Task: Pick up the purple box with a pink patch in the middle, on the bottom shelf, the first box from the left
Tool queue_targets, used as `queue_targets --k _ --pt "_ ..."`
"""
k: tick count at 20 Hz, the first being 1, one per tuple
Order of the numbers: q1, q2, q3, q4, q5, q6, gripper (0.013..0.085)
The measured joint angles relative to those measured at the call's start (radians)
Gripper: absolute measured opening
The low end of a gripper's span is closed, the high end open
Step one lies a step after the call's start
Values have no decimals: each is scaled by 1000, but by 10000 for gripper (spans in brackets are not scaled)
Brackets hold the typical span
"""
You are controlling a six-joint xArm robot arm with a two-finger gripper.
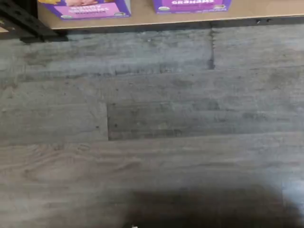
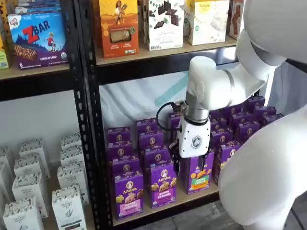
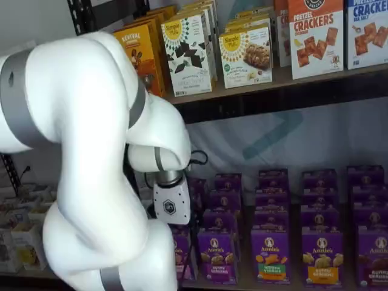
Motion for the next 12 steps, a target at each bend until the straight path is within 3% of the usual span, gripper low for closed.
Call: queue_targets --k 7,12 --pt "21 175 -31 53 -133 -33 850" --pt "42 281 -67 32 -204 -1 850"
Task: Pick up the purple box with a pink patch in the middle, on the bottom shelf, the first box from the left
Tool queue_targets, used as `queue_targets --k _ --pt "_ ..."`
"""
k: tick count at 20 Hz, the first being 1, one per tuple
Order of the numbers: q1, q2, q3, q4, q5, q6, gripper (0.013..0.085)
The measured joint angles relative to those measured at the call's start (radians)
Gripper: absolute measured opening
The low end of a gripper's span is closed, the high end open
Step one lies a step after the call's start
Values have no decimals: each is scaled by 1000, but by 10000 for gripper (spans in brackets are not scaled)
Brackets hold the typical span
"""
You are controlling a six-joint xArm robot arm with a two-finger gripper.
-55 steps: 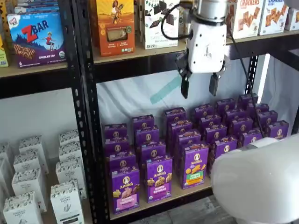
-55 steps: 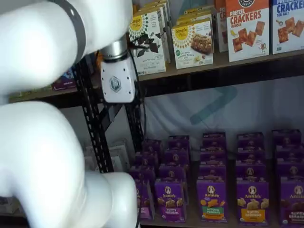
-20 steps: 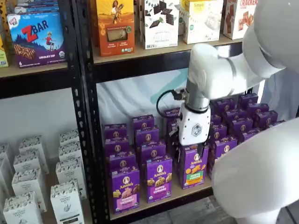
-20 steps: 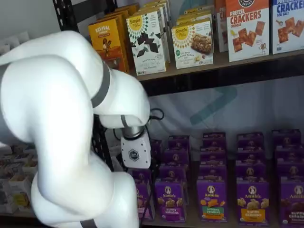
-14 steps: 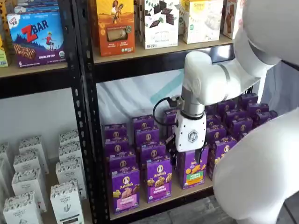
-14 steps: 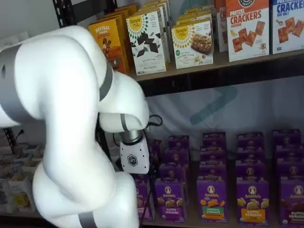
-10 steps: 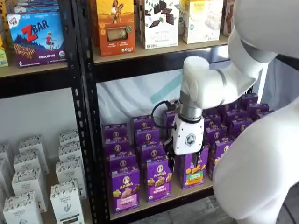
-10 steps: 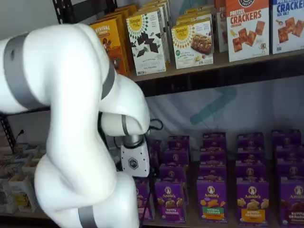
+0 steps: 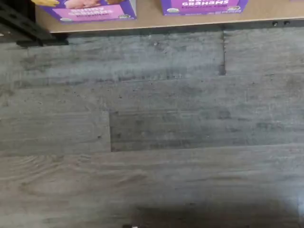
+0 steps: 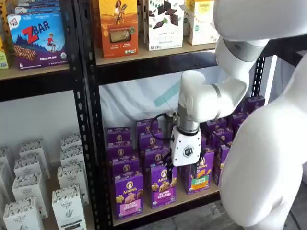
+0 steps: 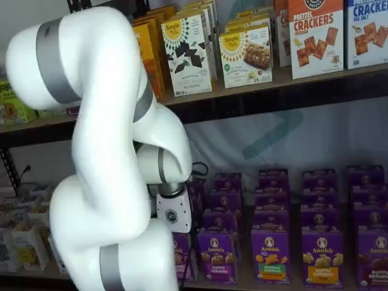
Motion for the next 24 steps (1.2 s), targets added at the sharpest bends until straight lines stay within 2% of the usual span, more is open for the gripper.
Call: queue_targets --k 3,8,12,18,24 --pt "5 60 -31 -22 -17 23 850" --pt "13 130 -60 -2 -73 10 850" --pt "34 180 -96 7 -93 19 850" --pt "56 281 -191 43 -96 9 850" --pt "55 409 -320 89 -95 -34 850"
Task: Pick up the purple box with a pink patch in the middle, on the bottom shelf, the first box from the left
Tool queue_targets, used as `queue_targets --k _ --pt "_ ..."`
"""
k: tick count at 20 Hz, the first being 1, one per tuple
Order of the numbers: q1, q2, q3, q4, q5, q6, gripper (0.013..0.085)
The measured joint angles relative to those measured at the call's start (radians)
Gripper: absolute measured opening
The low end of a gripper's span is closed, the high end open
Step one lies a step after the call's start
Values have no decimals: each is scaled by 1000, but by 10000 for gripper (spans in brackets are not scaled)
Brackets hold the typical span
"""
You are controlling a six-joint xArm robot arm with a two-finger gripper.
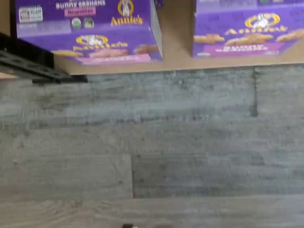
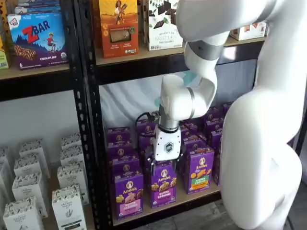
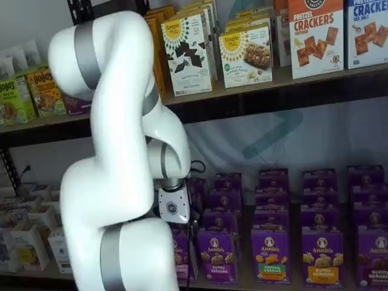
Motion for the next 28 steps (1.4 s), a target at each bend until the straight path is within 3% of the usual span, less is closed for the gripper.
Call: queue_targets --k 4,10,21,28 --pt "3 93 -85 17 -16 -15 850" --pt "7 209 -204 -4 -8 10 850" --pt "42 346 -366 47 2 -1 850" --pt "55 407 -441 15 12 42 850"
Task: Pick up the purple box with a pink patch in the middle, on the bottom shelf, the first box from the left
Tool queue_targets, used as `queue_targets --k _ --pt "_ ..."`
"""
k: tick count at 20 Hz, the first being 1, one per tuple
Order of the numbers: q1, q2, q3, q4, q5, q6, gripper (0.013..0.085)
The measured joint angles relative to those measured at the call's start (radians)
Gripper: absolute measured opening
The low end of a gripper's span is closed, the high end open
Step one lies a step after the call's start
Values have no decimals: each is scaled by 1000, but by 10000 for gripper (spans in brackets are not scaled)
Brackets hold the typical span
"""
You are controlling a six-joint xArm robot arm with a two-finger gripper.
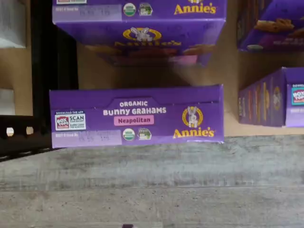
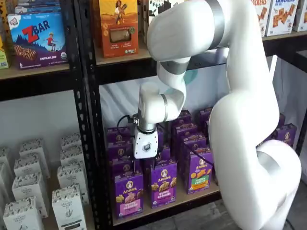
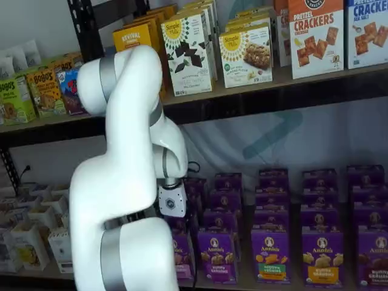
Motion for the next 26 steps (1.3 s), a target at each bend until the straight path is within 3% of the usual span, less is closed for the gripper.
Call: queue_targets --k 8,26 --pt "-3 12 -11 15 -17 -17 850" --pt "-11 37 -35 -44 -17 27 850"
